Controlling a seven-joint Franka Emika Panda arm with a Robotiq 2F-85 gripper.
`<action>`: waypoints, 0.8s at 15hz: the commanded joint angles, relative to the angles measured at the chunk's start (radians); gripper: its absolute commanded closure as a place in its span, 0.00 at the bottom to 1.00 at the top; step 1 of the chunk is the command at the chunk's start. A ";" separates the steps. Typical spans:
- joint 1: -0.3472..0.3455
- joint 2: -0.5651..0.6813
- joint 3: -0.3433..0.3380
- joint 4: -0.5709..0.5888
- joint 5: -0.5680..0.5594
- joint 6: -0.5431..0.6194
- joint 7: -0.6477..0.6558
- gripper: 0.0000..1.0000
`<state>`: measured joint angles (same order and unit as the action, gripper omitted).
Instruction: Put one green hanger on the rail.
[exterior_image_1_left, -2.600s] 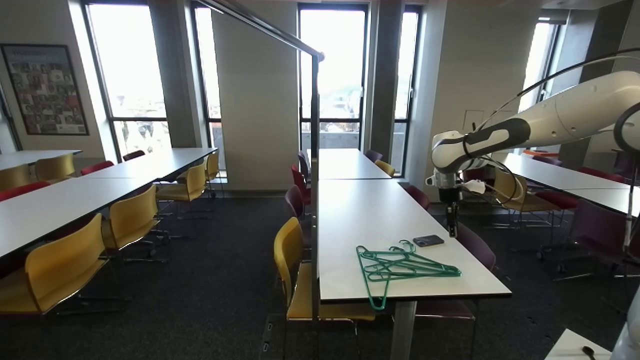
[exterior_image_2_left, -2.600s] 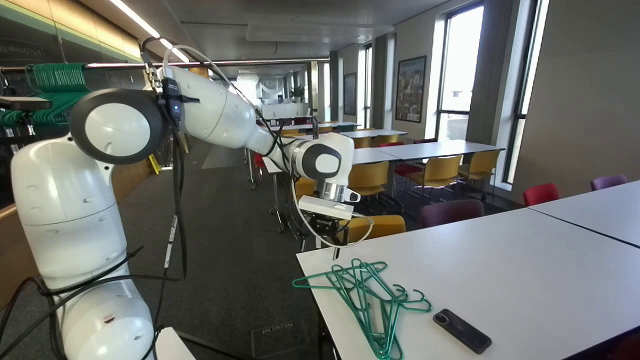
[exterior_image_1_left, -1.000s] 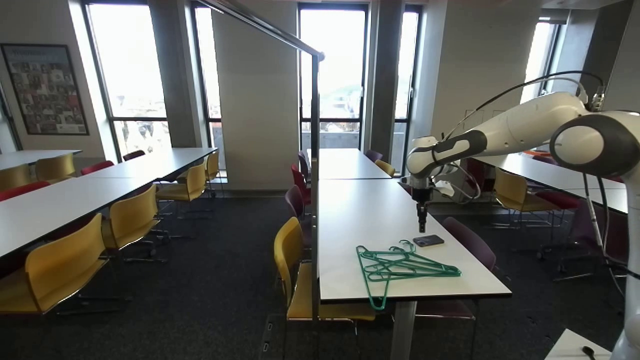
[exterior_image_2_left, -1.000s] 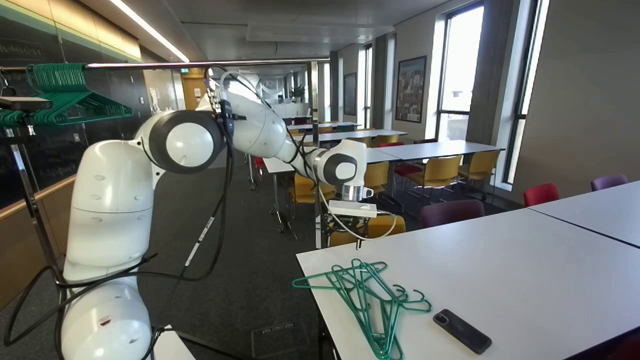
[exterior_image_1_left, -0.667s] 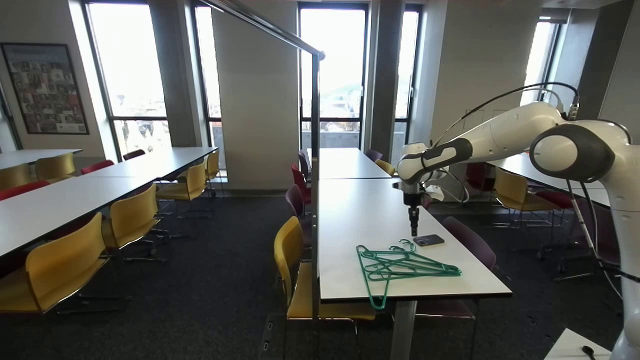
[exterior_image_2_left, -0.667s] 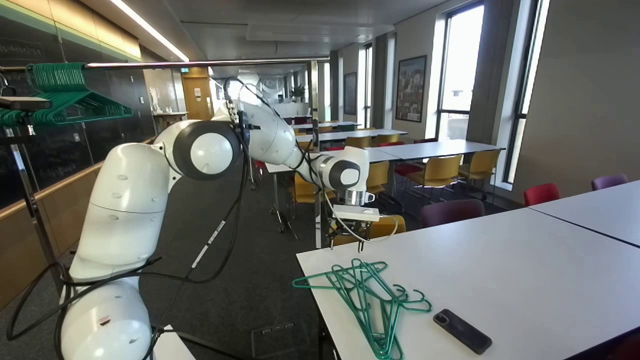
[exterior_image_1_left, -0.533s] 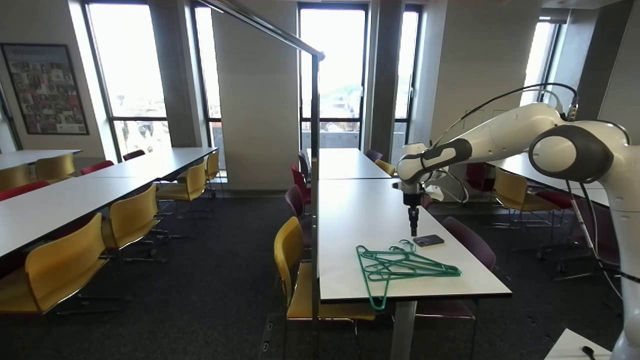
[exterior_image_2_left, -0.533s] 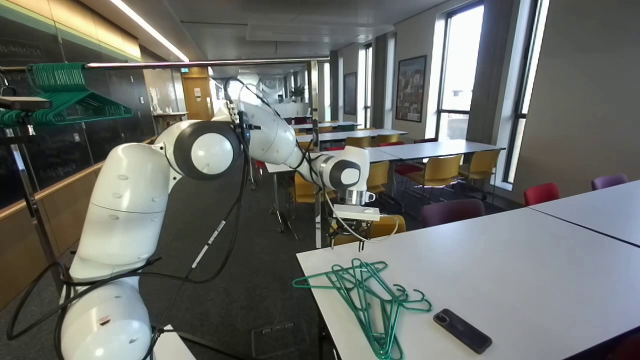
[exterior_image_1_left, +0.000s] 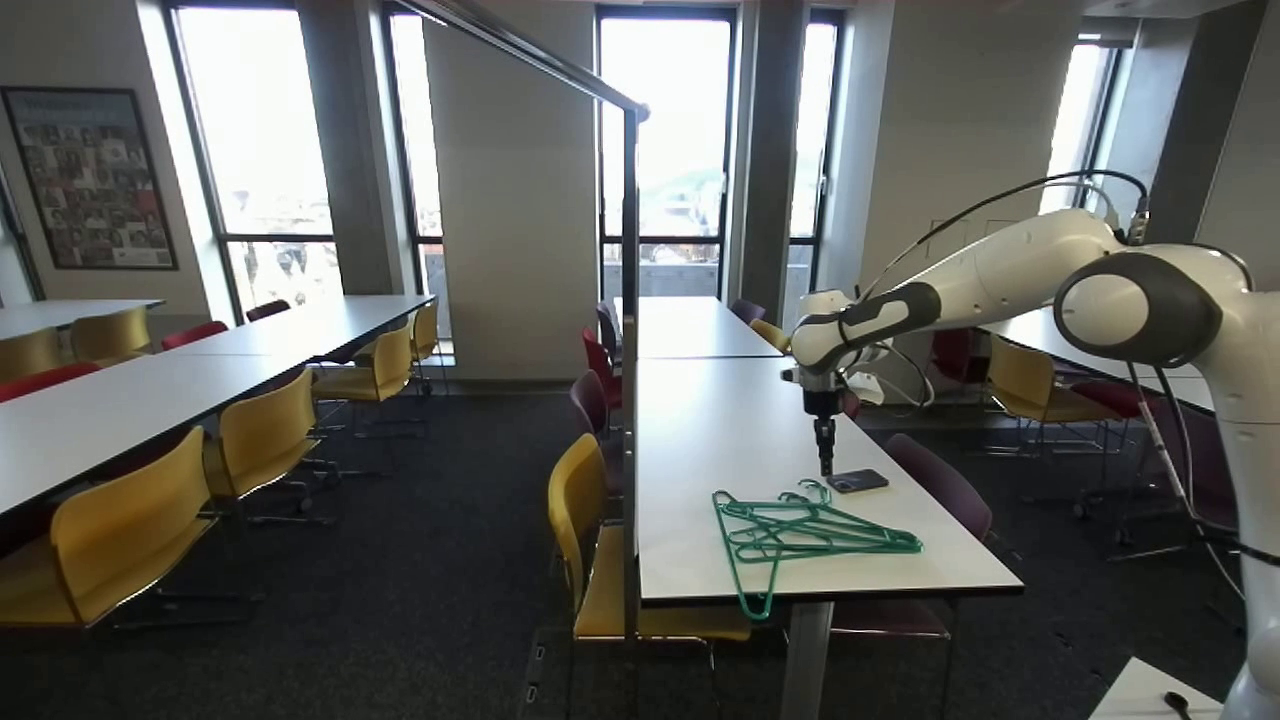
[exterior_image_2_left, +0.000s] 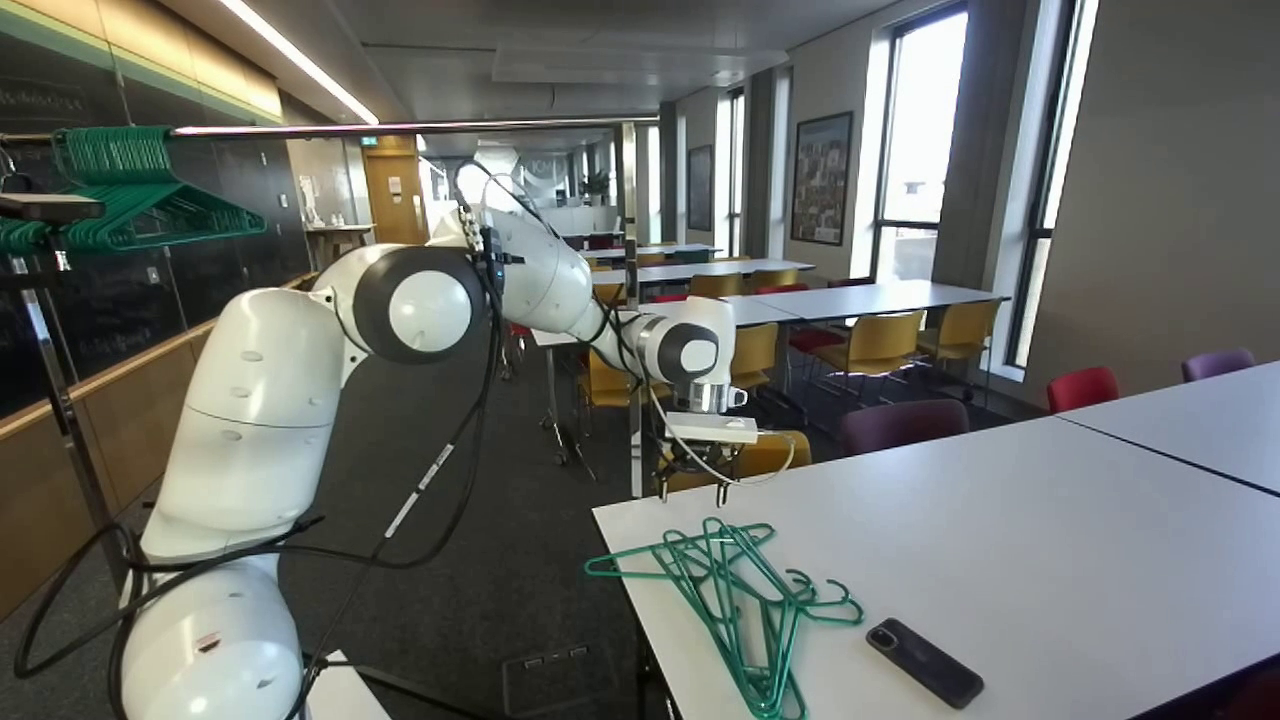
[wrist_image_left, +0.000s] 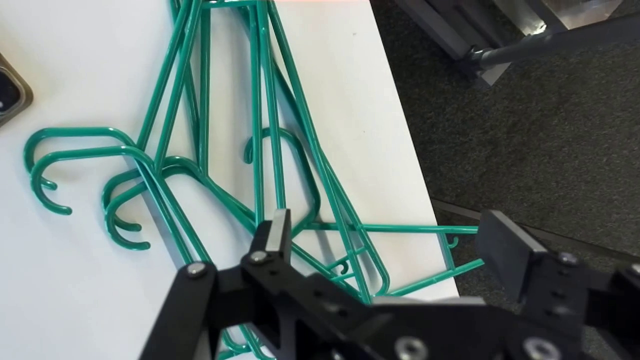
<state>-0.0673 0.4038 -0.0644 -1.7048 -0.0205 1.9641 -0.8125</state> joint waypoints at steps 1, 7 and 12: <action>-0.006 0.022 0.023 -0.010 -0.055 0.048 0.057 0.00; -0.008 0.098 0.041 0.003 -0.095 0.116 0.132 0.00; -0.009 0.155 0.047 0.015 -0.109 0.143 0.169 0.00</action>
<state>-0.0658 0.5395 -0.0325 -1.7044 -0.1002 2.0901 -0.6791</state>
